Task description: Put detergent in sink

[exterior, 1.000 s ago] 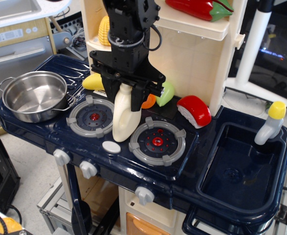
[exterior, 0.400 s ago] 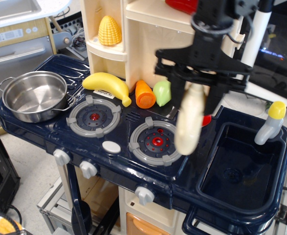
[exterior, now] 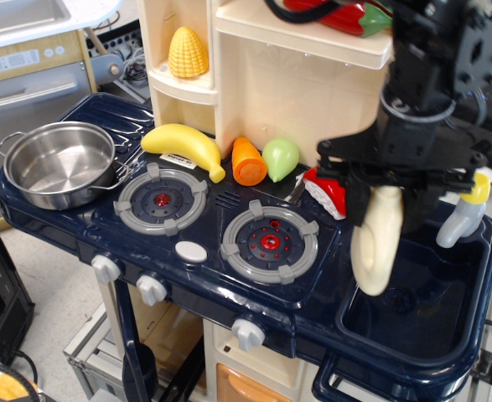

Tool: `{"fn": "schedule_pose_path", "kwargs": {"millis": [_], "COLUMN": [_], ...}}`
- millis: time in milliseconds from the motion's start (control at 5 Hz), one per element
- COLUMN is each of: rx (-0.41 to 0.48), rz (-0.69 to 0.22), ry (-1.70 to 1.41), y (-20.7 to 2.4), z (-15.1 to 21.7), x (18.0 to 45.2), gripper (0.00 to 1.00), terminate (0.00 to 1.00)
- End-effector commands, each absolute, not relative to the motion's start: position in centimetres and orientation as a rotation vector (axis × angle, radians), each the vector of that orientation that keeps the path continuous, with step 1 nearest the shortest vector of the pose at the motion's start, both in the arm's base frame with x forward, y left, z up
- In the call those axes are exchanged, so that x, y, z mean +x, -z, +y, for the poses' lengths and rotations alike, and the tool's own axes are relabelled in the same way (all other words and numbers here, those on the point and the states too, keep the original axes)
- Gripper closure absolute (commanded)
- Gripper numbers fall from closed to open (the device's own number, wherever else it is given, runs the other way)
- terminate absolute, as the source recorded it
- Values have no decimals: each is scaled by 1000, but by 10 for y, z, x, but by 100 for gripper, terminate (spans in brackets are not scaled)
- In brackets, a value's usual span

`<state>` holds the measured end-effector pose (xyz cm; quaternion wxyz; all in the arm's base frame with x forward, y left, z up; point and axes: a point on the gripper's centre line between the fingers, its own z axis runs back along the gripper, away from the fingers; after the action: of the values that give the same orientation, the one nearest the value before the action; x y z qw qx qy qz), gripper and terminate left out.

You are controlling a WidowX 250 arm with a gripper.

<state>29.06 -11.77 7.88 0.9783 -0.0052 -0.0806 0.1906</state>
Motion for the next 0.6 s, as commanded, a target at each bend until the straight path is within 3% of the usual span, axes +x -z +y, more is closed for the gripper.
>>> {"fn": "schedule_pose_path", "kwargs": {"millis": [0,400], "rx": [-69,-51], "rz": [-173,-202], "ry": [-404,-465], "y": [-84,-75], "z": [-134,-141], "x": [299,293], "gripper": [100,100], "terminate": [0,0]}}
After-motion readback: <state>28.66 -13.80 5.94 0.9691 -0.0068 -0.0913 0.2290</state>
